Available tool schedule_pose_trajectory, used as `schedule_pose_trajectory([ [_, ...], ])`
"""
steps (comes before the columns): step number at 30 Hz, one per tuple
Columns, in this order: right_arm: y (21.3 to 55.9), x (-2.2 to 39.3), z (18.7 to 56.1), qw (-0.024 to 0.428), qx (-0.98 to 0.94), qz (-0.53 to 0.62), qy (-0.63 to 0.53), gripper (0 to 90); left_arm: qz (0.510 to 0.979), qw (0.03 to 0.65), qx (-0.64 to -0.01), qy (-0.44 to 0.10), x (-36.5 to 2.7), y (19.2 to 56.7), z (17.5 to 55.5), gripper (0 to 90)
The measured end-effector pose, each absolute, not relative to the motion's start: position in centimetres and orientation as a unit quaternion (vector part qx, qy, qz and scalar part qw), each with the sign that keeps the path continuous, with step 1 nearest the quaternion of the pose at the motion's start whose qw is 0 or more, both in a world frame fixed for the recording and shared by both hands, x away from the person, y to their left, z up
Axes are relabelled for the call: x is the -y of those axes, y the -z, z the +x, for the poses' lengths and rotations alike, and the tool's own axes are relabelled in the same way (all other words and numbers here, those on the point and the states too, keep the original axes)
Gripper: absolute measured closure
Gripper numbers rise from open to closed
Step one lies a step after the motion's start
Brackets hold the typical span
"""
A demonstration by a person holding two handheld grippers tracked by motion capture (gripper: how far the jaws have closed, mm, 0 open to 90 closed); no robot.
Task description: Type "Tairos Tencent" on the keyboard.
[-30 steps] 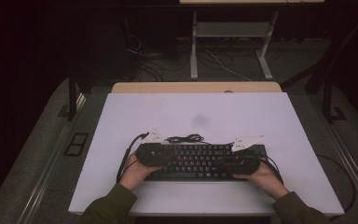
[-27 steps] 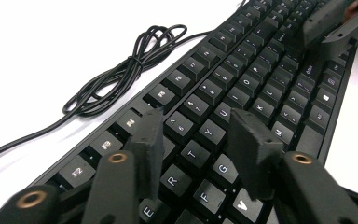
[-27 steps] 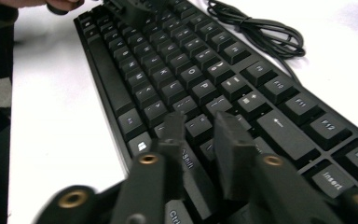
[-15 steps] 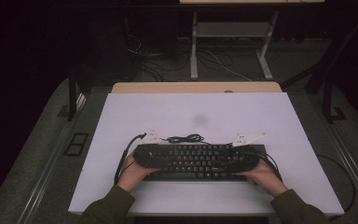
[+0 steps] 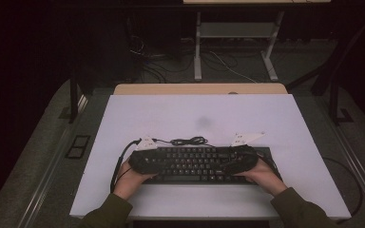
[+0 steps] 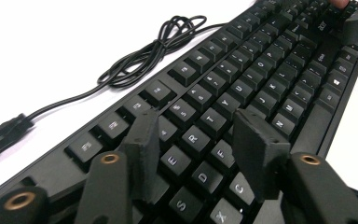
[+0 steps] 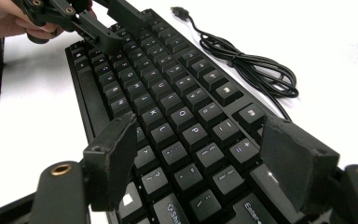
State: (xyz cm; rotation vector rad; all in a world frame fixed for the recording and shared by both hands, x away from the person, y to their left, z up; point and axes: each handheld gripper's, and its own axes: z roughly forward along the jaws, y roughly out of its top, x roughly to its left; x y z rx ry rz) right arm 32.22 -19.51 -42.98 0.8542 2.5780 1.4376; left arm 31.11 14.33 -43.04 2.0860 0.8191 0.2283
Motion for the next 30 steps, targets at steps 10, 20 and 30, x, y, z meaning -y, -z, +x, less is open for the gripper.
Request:
schedule_pose_trajectory([
  [10,42.9,18.4,32.7,0.03,-0.842,0.265,-0.469,25.4,0.828,0.427,-0.347,-0.106,-15.4,43.2,30.5,67.5],
  [20,42.9,17.7,32.9,0.027,-0.845,0.255,-0.469,25.4,0.828,0.428,-0.349,-0.101,-15.7,43.2,30.8,89.4],
  [30,43.0,17.7,32.9,0.029,-0.845,0.256,-0.468,25.4,0.829,0.428,-0.346,-0.098,-15.2,43.3,31.2,89.4],
])
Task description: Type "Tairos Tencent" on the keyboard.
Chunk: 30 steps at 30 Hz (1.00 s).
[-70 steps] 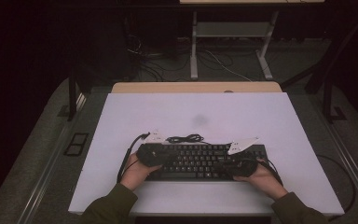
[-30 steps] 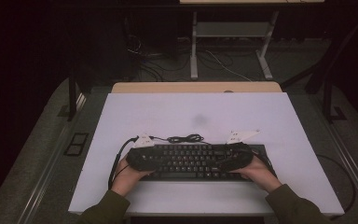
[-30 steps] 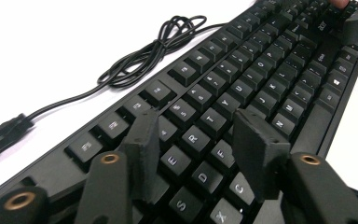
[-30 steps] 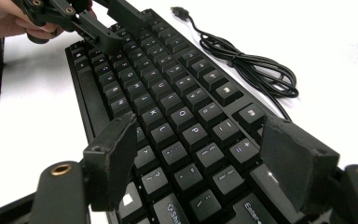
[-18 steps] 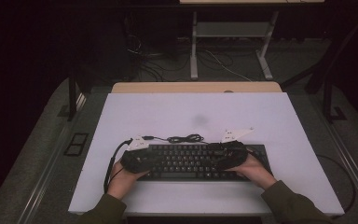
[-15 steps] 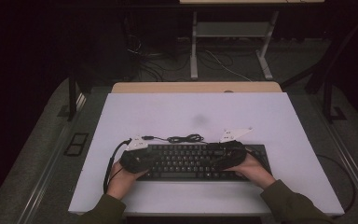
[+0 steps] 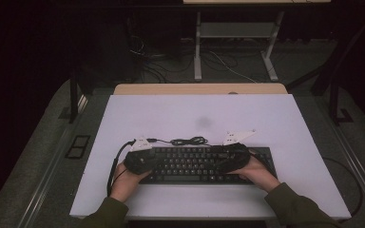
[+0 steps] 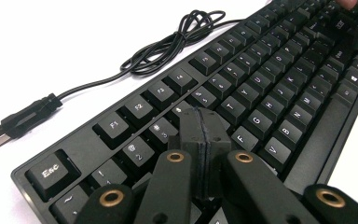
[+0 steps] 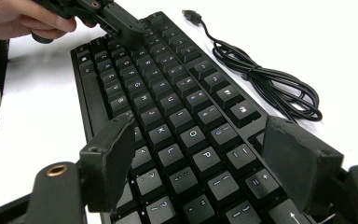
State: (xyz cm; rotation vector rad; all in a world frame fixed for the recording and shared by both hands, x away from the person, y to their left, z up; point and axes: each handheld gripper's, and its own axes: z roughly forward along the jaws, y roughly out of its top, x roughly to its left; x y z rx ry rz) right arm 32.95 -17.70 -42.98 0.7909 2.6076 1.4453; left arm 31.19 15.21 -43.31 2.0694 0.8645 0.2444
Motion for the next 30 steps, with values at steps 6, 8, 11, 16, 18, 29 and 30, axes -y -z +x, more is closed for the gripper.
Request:
schedule_pose_trajectory([
  [6,42.97,17.73,32.96,0.029,-0.845,0.257,-0.468,25.4,0.83,0.428,-0.346,-0.096,-14.87,43.42,31.35,89.4],
  [8,42.96,17.76,32.93,0.029,-0.845,0.258,-0.467,25.4,0.832,0.426,-0.343,-0.095,-14.8,43.44,31.44,89.4],
  [11,42.93,17.81,32.91,0.03,-0.845,0.259,-0.466,25.4,0.833,0.425,-0.341,-0.094,-14.59,43.51,31.53,89.5],
  [16,42.91,17.85,32.89,0.033,-0.845,0.26,-0.466,25.4,0.836,0.421,-0.34,-0.092,-14.49,43.64,31.64,89.4],
  [18,42.91,17.88,32.89,0.033,-0.845,0.261,-0.465,25.4,0.835,0.421,-0.341,-0.092,-14.51,43.64,31.64,89.4],
  [29,42.89,17.9,32.87,0.034,-0.845,0.262,-0.465,25.5,0.838,0.416,-0.341,-0.085,-14.42,43.84,31.68,89.5],
  [30,42.88,17.89,32.86,0.034,-0.845,0.262,-0.465,25.5,0.839,0.416,-0.341,-0.085,-14.44,43.83,31.68,89.5],
])
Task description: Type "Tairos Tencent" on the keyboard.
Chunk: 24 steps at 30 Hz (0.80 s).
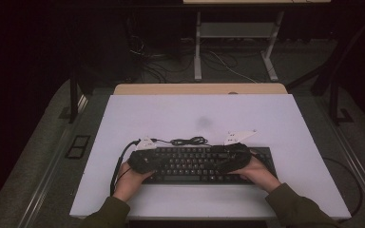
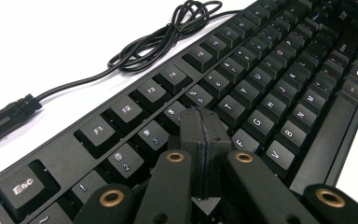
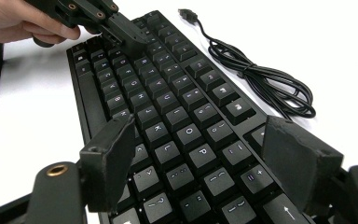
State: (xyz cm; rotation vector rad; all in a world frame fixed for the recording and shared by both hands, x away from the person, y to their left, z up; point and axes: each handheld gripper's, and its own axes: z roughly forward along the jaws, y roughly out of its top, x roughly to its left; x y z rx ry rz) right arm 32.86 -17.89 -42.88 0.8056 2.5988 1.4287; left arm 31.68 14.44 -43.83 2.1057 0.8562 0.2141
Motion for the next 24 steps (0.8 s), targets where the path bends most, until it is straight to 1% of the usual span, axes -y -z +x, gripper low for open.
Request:
schedule_pose_trajectory([
  [15,42.86,17.88,32.89,0.032,-0.844,0.263,-0.466,26.0,0.833,0.428,-0.34,-0.087,-14.61,43.42,31.41,89.2],
  [24,42.75,17.75,32.96,0.031,-0.844,0.264,-0.465,32.4,0.828,0.433,-0.346,-0.087,-14.85,43.43,31.12,79.6],
])
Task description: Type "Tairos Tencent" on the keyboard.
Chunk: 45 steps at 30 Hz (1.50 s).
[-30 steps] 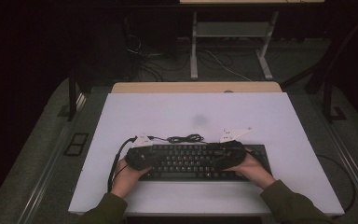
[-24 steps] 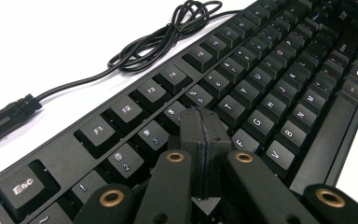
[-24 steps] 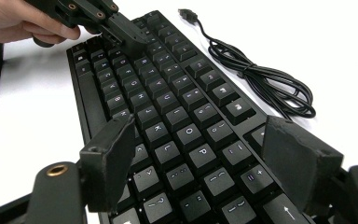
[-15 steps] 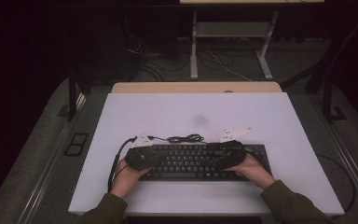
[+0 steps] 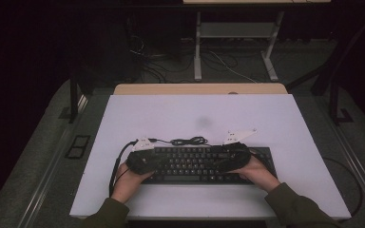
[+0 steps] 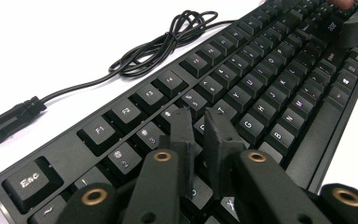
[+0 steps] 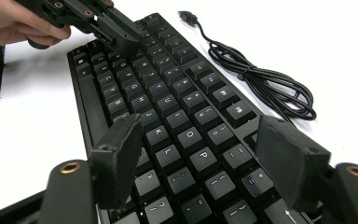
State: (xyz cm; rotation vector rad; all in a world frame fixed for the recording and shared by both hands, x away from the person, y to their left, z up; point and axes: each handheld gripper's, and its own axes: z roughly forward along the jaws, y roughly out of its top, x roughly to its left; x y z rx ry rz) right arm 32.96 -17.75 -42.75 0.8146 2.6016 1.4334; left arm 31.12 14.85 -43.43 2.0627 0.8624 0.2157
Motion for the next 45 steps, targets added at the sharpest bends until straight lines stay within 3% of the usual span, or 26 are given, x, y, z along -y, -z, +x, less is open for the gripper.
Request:
schedule_pose_trajectory([
  [29,42.5,15.1,33.5,-0.021,-0.856,0.219,-0.468,87.3,0.814,0.435,-0.371,-0.102,-16.7,43.3,29.4,39.6],
  [45,42.9,12.8,33.6,-0.043,-0.87,0.184,-0.456,89.3,0.805,0.431,-0.387,-0.124,-17.8,43.3,28.2,23.9],
])
